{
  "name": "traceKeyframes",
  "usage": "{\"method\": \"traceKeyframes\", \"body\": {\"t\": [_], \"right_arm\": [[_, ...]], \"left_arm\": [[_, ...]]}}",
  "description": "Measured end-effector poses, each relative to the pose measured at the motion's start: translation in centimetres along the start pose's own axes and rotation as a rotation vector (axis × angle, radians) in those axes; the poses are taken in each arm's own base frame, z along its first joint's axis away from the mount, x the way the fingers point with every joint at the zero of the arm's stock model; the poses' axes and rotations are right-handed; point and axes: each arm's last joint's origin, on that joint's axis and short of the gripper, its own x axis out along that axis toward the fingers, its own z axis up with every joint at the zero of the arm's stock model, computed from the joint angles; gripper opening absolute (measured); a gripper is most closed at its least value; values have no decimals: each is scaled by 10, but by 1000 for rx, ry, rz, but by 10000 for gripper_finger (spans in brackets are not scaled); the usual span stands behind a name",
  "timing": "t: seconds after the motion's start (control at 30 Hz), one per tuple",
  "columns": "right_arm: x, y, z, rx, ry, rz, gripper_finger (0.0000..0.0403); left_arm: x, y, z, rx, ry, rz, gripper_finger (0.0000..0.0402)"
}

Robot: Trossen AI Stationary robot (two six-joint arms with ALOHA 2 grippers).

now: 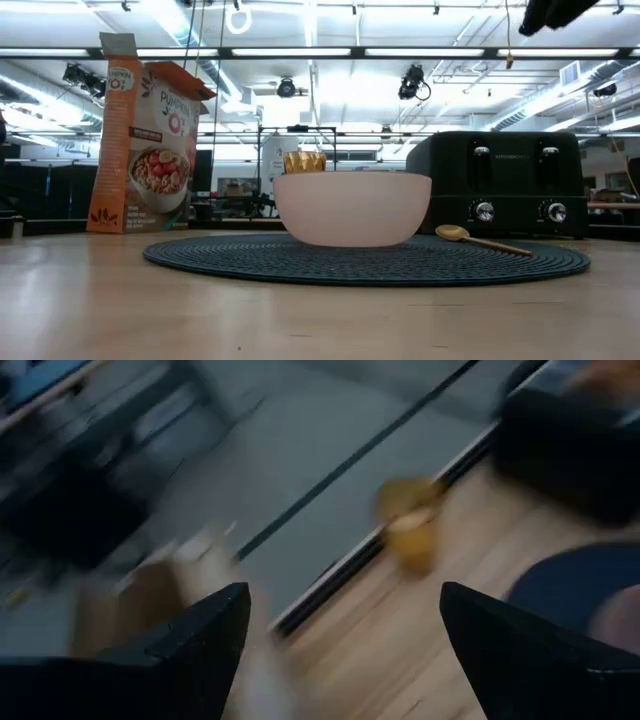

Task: Arrange a breakfast setting
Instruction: Pour the cereal from the cereal box into the bowl

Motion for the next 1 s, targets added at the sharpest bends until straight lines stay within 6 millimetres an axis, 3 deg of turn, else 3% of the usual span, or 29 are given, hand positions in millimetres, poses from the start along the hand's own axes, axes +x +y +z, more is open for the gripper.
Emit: {"method": "traceKeyframes", "body": {"t": [0.13,0.27,0.8,1.0], "right_arm": [[4,1,-3,9,11,-9,123],[4,1,-3,35,10,-7,123],[4,5,1,117,-20,29,123],[3,7,1,121,-18,48,123]], "left_arm": [[16,20,-9,-8,158,94,334],[32,27,-14,-3,270,139,334],[78,26,-17,-5,540,31,323],[96,30,-39,25,651,68,296]]}}
